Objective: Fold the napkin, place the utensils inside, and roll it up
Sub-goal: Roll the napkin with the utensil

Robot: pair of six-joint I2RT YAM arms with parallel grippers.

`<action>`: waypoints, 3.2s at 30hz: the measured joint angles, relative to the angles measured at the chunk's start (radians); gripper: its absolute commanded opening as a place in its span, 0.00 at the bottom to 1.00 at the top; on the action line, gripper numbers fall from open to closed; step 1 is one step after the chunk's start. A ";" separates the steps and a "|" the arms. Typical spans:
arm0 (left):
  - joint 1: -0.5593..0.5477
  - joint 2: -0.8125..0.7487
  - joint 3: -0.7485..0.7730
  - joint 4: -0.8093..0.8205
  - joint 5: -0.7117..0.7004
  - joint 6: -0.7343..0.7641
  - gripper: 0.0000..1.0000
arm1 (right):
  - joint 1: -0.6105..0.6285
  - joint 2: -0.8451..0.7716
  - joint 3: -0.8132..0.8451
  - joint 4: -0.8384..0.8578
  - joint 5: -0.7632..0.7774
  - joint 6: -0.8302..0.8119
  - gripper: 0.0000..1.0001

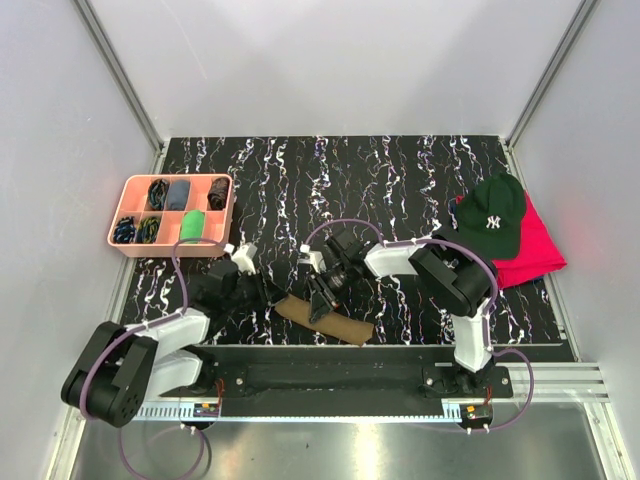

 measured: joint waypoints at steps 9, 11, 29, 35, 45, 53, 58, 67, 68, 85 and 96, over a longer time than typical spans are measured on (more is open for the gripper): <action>0.000 0.063 0.009 0.029 0.017 -0.009 0.18 | -0.003 -0.082 -0.005 -0.044 0.122 0.035 0.63; 0.000 0.079 0.021 0.029 0.018 -0.010 0.18 | -0.003 -0.122 -0.013 -0.052 0.198 0.032 0.65; 0.000 0.209 0.141 -0.031 0.031 -0.005 0.17 | 0.290 -0.383 -0.069 -0.119 0.900 -0.122 0.77; 0.000 0.241 0.164 -0.032 0.045 -0.003 0.17 | 0.330 -0.300 -0.060 -0.154 0.974 -0.180 0.75; 0.002 0.245 0.167 -0.032 0.053 0.006 0.38 | 0.330 -0.205 0.018 -0.203 0.962 -0.197 0.43; 0.002 0.119 0.167 -0.118 0.014 0.019 0.62 | 0.260 -0.190 0.036 -0.209 0.813 -0.179 0.37; 0.003 0.026 0.151 -0.174 -0.043 0.029 0.62 | 0.193 -0.179 0.038 -0.196 0.657 -0.174 0.36; 0.005 -0.098 0.054 -0.170 -0.063 0.028 0.53 | 0.071 -0.138 0.011 -0.142 0.332 -0.148 0.34; 0.005 -0.098 0.053 -0.165 -0.063 0.029 0.52 | 0.058 -0.128 0.011 -0.137 0.297 -0.141 0.34; 0.006 0.039 0.019 0.055 0.010 0.008 0.36 | -0.065 0.012 0.018 -0.071 -0.046 -0.050 0.34; 0.006 0.123 0.043 0.095 0.038 0.014 0.09 | -0.069 -0.003 0.023 -0.080 -0.046 0.005 0.67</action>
